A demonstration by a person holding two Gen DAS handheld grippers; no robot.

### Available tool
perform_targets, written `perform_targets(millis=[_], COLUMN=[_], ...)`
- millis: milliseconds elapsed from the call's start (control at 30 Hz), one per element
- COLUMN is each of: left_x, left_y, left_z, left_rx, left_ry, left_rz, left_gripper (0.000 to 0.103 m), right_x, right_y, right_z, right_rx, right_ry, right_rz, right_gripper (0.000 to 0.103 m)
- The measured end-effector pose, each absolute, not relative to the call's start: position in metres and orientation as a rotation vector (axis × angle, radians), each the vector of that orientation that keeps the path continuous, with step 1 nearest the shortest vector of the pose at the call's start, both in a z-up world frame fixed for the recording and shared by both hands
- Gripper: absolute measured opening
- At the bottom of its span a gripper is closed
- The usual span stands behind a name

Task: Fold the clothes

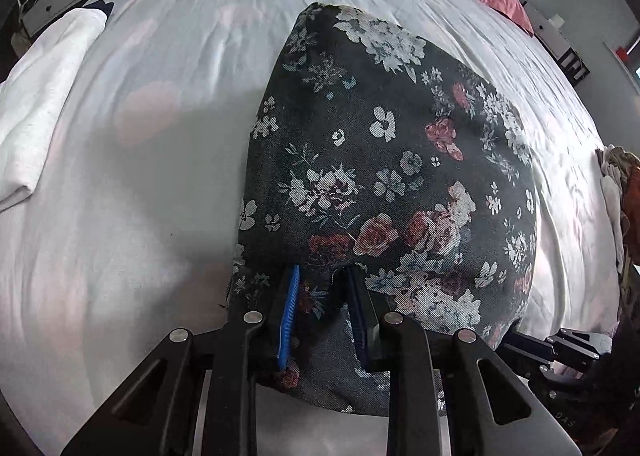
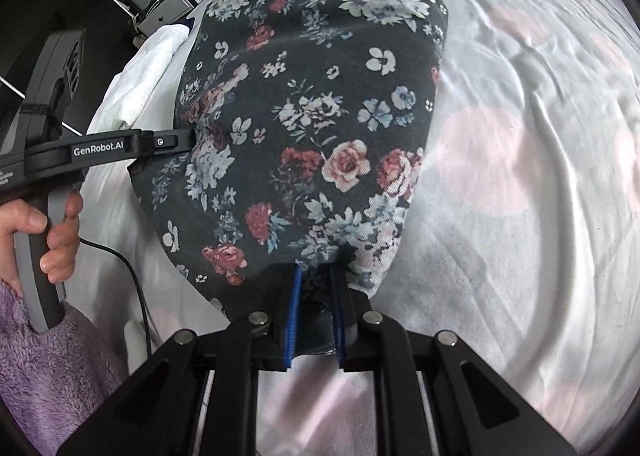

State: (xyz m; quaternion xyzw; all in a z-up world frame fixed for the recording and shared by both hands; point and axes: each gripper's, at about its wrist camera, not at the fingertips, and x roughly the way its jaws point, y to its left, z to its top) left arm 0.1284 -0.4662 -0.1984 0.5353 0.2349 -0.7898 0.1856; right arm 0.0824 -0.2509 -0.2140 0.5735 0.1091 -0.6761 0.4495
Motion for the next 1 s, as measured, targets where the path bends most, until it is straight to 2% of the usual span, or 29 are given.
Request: perform_targets(millis=[133,333,433,567,733,1000], left_x=[0.135,0.113,0.085,0.057,0.049,0.049], left_y=[-0.452,-0.459,-0.473,-0.483,-0.504,-0.528], left_z=[-0.169,-0.121,-0.119,-0.144,-0.176,-0.213], left_rx=[1.416,1.186,1.141,1.187,1.265,1.323], left_ry=[0.508,0.414,0.54,0.524,0.583,0.797], left_rz=[-2.284,-2.429,-2.478,-2.473,-2.392,-2.33], left_gripper=[0.027,0.027,0.027,0.027,0.026,0.027], right_x=[0.082,0.05,0.023,-0.015,-0.045,-0.057], right_y=[-0.233,-0.227,-0.242,-0.267,-0.287,-0.297], right_z=[-0.197,-0.156,-0.143,-0.145,-0.175,-0.206], right_rx=[1.392,1.32,1.264,1.258,1.325,1.346], right_ry=[0.229,0.188,0.182,0.14,0.102,0.06], right_rz=[-1.659,-1.751,-1.8,-1.814,-1.779,-1.72], right_gripper=[0.013,0.015,0.015,0.016,0.016,0.016])
